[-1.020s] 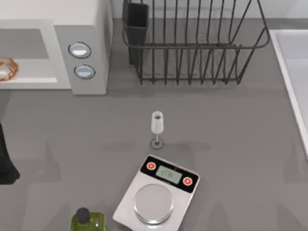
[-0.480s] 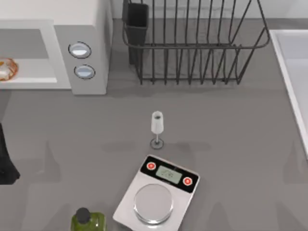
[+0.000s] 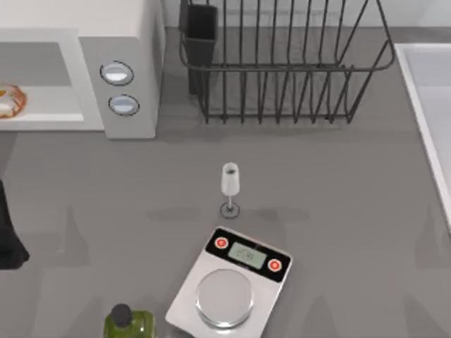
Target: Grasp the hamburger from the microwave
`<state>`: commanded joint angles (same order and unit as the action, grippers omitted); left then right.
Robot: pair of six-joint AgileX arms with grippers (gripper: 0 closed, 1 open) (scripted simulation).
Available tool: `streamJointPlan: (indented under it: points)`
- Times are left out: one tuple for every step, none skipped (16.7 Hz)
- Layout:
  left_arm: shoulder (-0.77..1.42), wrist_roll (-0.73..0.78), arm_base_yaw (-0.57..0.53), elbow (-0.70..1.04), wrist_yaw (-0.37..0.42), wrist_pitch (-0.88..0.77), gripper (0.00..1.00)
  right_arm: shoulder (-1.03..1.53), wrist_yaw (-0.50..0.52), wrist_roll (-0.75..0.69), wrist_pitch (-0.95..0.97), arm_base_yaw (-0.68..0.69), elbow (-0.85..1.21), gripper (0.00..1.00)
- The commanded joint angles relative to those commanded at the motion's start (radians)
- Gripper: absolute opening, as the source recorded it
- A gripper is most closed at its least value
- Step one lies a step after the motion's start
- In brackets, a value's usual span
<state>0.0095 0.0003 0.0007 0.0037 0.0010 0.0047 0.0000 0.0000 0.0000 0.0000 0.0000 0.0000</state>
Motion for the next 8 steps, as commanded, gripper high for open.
streamJointPlan:
  points:
    - [0.020,0.001,0.002,0.008,0.002,0.010,1.00,0.000,0.000,0.000,0.000,0.000,0.000,1.00]
    - [0.049,0.002,0.004,0.020,0.005,0.024,1.00,0.000,0.000,0.000,0.000,0.000,0.000,1.00]
    - [0.089,0.003,0.007,0.035,0.009,0.044,1.00,0.000,0.000,0.000,0.000,0.000,0.000,1.00]
    - [0.139,0.005,0.011,0.055,0.014,0.068,1.00,0.000,0.000,0.000,0.000,0.000,0.000,1.00]
    - [0.198,0.006,0.015,0.078,0.020,0.098,1.00,0.000,0.000,0.000,0.000,0.000,0.000,1.00]
    - [0.267,0.008,0.021,0.104,0.027,0.132,1.00,0.000,0.000,0.000,0.000,0.000,0.000,1.00]
    - [0.344,0.011,0.026,0.134,0.035,0.169,1.00,0.000,0.000,0.000,0.000,0.000,0.000,1.00]
    - [0.428,0.013,0.033,0.167,0.043,0.211,1.00,0.000,0.000,0.000,0.000,0.000,0.000,1.00]
